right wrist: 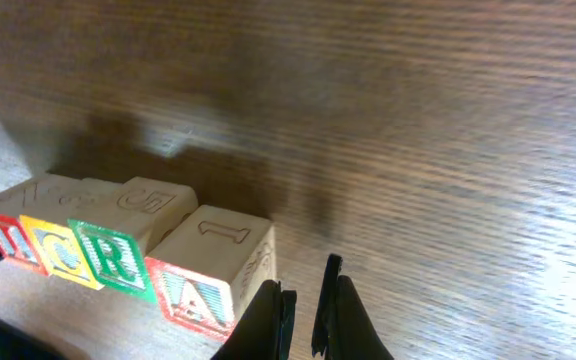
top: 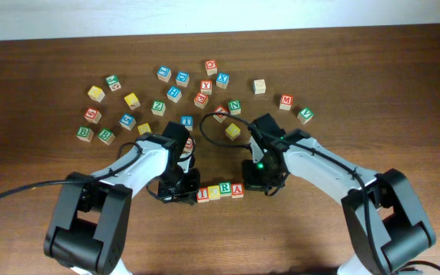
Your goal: Spell out ICRA
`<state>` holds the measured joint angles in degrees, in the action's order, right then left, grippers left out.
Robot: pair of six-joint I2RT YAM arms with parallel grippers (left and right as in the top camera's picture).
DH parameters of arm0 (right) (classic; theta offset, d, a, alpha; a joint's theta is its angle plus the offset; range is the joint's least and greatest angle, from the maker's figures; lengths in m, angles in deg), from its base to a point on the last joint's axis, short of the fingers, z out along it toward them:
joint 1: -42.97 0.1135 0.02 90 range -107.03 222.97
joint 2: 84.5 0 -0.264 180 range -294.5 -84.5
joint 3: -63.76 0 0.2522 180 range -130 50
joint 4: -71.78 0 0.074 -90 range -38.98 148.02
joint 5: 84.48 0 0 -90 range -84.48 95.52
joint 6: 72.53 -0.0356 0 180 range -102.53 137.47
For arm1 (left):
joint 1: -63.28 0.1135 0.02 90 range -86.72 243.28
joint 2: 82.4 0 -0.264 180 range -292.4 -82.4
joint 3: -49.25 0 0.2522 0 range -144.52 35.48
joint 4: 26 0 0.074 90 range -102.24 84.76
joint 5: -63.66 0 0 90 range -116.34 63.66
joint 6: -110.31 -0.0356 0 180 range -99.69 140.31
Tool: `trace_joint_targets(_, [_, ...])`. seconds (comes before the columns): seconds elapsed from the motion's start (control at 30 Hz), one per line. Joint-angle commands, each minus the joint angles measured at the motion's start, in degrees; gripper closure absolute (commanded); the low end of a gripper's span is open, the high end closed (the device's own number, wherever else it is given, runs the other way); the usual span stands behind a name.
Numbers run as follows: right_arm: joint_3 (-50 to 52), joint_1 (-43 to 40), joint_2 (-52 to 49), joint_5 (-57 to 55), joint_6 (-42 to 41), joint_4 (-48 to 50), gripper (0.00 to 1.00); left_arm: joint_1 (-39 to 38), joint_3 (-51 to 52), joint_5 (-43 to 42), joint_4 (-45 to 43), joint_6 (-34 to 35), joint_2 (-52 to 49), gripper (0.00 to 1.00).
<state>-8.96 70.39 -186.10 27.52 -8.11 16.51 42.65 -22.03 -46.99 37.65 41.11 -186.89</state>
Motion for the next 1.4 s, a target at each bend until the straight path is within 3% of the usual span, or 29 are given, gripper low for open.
trace_joint_targets(0.0, [0.6, 2.4, 0.0, -1.2, -2.2, 0.1, 0.94, -0.2, 0.3, -1.0, -0.4, 0.6, 0.1, 1.00])
trace_joint_targets(0.4, [0.6, 3.7, 0.0, -2.0, -3.0, -0.4, 0.96, -0.2, 0.3, 3.3, -2.7, 0.2, 0.1, 1.00])
trace_joint_targets(0.5, [-1.8, 1.3, 0.0, -8.3, -2.9, -5.9, 0.96, 0.7, -0.3, 5.7, -1.8, 0.2, 0.3, 1.00])
trace_joint_targets(0.67, [-12.2, -3.2, 0.0, -8.7, 1.4, -14.4, 0.96, 6.1, -0.8, 8.1, -0.5, 0.3, 2.1, 1.00])
trace_joint_targets(0.73, [-14.9, -2.3, 0.0, -7.6, 1.3, -13.8, 0.96, 6.7, -0.8, 13.3, -0.3, 4.8, 2.1, 1.00])
trace_joint_targets(0.83, [-15.1, 1.2, -0.1, -6.4, -0.9, -5.3, 0.96, 8.7, -0.8, 16.6, 0.2, 11.8, 2.1, 1.00])
trace_joint_targets(1.03, [-15.1, 10.2, -1.9, -16.7, -8.0, 0.3, 0.96, 13.8, -0.8, 16.6, 1.5, 11.8, 2.1, 1.00])
trace_joint_targets(1.17, [-15.1, 12.0, -6.4, -15.8, -10.1, 0.2, 0.96, 18.9, -0.8, 16.6, 2.9, 11.7, 2.1, 1.00])
trace_joint_targets(1.37, [-15.1, 12.1, -8.4, -11.9, -10.1, -0.9, 0.96, 19.7, -0.7, 16.6, 3.4, 11.7, 2.1, 1.00])
